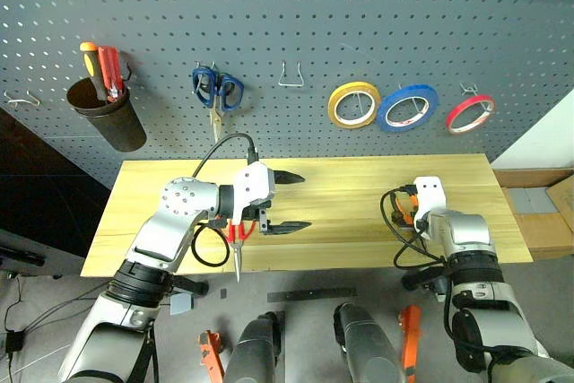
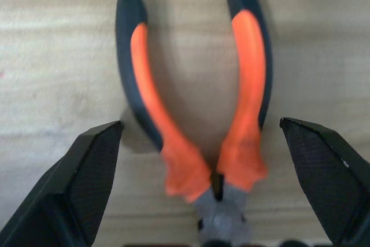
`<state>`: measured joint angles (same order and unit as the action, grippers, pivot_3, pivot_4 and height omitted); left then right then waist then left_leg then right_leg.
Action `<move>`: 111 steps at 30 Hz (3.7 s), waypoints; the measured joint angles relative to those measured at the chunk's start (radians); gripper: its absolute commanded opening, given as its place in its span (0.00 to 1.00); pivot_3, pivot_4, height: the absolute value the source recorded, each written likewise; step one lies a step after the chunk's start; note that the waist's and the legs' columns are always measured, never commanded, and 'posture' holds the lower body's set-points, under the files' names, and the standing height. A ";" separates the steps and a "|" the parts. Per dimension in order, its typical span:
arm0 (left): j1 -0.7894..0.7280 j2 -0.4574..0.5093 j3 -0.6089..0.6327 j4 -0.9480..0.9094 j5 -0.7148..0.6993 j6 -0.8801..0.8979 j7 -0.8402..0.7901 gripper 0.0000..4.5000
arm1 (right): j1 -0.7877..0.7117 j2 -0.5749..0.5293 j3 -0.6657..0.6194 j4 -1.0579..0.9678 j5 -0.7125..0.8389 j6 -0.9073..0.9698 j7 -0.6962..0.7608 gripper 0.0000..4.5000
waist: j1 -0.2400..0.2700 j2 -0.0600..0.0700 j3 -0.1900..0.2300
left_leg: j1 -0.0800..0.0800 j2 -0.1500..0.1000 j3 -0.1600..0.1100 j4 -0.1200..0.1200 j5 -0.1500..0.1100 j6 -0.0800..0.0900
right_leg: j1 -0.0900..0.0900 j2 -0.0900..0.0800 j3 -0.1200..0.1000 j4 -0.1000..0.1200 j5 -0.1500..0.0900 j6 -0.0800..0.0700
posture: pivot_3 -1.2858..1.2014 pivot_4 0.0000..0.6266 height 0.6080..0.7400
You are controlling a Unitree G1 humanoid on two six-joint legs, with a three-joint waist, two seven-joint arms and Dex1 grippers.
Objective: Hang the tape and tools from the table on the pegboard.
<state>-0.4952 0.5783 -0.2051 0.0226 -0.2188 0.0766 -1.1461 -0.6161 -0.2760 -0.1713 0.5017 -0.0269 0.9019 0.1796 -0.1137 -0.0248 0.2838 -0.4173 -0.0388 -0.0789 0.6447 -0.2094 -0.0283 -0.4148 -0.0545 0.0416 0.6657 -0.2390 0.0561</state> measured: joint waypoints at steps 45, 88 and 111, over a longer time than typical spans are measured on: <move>0.158 0.059 0.487 -0.072 -0.191 0.111 0.369 1.00 | -0.450 0.304 0.285 -0.565 0.034 -0.053 -0.110 0.59 | 0.020 -0.014 -0.029 | -0.002 0.001 -0.002 -0.002 0.000 -0.001 | -0.011 -0.001 0.002 0.009 0.001 0.000 | 0.51 0.21 1.00; 0.004 0.007 0.387 0.030 -0.091 0.060 0.452 1.00 | -0.558 0.361 0.228 0.253 -0.048 -0.669 -0.249 0.96 | 0.045 -0.021 -0.063 | 0.001 0.000 -0.002 -0.002 0.004 -0.005 | -0.009 0.000 0.000 0.012 0.003 -0.003 | 0.52 0.20 1.00; 0.333 -0.139 0.294 -0.132 0.014 0.783 0.873 1.00 | -0.067 0.171 0.527 -0.619 0.066 0.054 0.246 0.99 | 0.049 -0.021 -0.062 | 0.002 0.001 -0.006 -0.002 0.003 -0.004 | -0.008 0.000 -0.001 0.012 0.002 -0.002 | 0.50 0.29 1.00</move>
<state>-0.1623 0.4397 0.0893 -0.1097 -0.2052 0.8598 -0.2731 -0.6832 -0.1048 0.3558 -0.1170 0.0391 0.9555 0.4256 -0.0651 -0.0455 0.2215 -0.4157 -0.0374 -0.0846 0.6430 -0.2059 -0.0328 -0.4226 -0.0541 0.0403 0.6776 -0.2367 0.0537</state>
